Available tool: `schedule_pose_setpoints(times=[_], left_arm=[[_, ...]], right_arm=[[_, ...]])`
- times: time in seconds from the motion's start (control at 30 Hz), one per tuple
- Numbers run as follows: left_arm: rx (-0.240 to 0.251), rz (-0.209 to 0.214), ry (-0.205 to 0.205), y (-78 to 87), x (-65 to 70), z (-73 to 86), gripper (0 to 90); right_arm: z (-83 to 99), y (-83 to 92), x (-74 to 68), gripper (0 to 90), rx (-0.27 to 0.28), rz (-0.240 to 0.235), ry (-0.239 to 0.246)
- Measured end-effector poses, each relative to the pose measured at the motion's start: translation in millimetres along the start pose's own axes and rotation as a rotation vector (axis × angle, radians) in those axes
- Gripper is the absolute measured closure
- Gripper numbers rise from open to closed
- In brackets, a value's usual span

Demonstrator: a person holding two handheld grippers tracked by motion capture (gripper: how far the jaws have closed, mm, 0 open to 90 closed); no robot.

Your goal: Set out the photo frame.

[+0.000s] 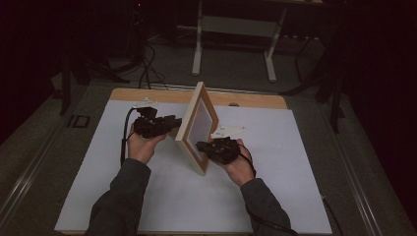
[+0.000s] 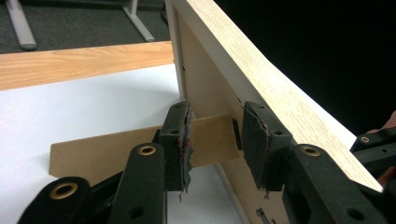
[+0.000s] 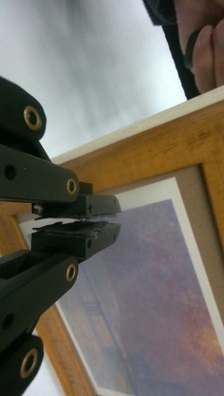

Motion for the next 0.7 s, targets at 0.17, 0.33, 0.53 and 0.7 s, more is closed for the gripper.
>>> schedule_pose_setpoints(times=[0.17, 0.33, 0.53, 0.7], left_arm=[[0.019, 0.002, 0.046, 5.8, 3.2, -3.9, 56.2], [0.027, -0.015, 0.078, 10.2, 4.8, -6.2, 49.9], [0.044, -0.028, 0.093, 15.7, 7.1, -8.7, 46.6], [0.045, -0.029, 0.086, 17.8, 12.7, -8.8, 43.8]], right_arm=[[4.1, 1.1, 3.3, 81.0, -0.012, 0.021, -0.006], [7.6, 1.4, 4.5, 78.9, -0.015, 0.025, -0.012], [8.7, 3.8, 6.0, 78.2, -0.012, 0.025, -0.011], [10.9, 3.9, 7.0, 77.0, -0.014, 0.024, -0.014]])
Point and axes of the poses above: each handheld gripper's, and its own axes: y roughly backward along the jaws, z roughly out of its underside, x roughly to its right, the point moved 5 cm from there along -y, roughly forward along the jaws, and after that the axes turned 14 degrees about -z, right-handed, at the moved point
